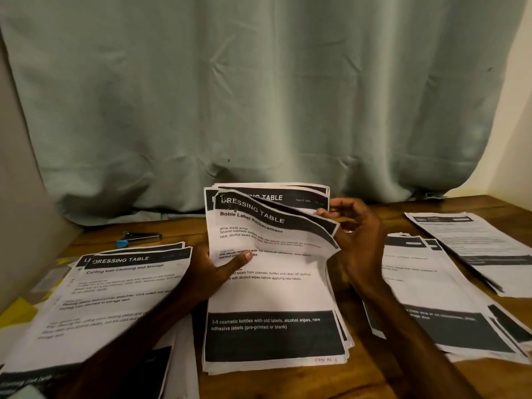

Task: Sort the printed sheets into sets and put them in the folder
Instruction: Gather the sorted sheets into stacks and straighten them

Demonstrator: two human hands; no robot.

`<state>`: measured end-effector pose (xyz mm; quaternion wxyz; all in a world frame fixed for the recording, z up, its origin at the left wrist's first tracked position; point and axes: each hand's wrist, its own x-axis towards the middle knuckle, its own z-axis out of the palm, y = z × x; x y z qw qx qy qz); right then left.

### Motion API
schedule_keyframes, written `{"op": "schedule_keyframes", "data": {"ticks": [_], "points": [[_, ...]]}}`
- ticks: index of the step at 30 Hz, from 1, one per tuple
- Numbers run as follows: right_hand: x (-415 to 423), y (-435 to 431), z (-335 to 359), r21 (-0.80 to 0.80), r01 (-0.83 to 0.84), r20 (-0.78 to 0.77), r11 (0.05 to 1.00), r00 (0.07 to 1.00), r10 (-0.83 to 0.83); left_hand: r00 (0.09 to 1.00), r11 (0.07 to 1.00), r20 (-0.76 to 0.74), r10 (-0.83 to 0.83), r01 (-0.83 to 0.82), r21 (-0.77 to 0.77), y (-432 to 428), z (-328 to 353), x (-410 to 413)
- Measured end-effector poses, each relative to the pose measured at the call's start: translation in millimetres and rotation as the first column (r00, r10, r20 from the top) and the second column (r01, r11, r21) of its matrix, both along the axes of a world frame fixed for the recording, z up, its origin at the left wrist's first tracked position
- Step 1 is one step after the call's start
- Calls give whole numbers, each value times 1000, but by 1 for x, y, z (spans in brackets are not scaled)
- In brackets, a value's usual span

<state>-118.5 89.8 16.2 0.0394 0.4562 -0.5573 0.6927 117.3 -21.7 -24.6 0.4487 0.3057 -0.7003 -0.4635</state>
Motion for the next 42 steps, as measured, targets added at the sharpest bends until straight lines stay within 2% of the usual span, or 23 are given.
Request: {"op": "schedule_keyframes", "data": {"ticks": [4,17,23,26,28,32,37,40,42], "points": [[1,6,0,-54,26,-39,998,999,-28,1000,1000,15,-12,12,-3,2,-1,-1],[7,5,2,-96,96,-89,991,991,-105,999,1000,19,-25,25,6,-6,-7,0],[-2,0,-1,-121,231,-279,965,925,-257,1000,999,-1,-12,12,35,-11,-9,0],[2,2,2,-143,95,-326,985,935,-138,1000,998,-20,12,-11,60,-15,-11,1],[7,7,4,-124,-104,-347,987,936,55,999,998,-30,30,-28,61,-19,-13,1],[21,16,8,-48,-424,-291,904,872,393,997,992,-47,65,-60,108,-20,-13,1],[27,20,7,14,-519,-253,854,825,506,992,989,-69,107,-99,111,-24,-13,1],[27,17,5,65,-589,-160,806,791,591,991,993,-62,118,-116,34,-27,-18,2],[25,11,3,118,-570,-89,813,810,580,991,992,-33,128,-128,9,-31,-20,3]]}}
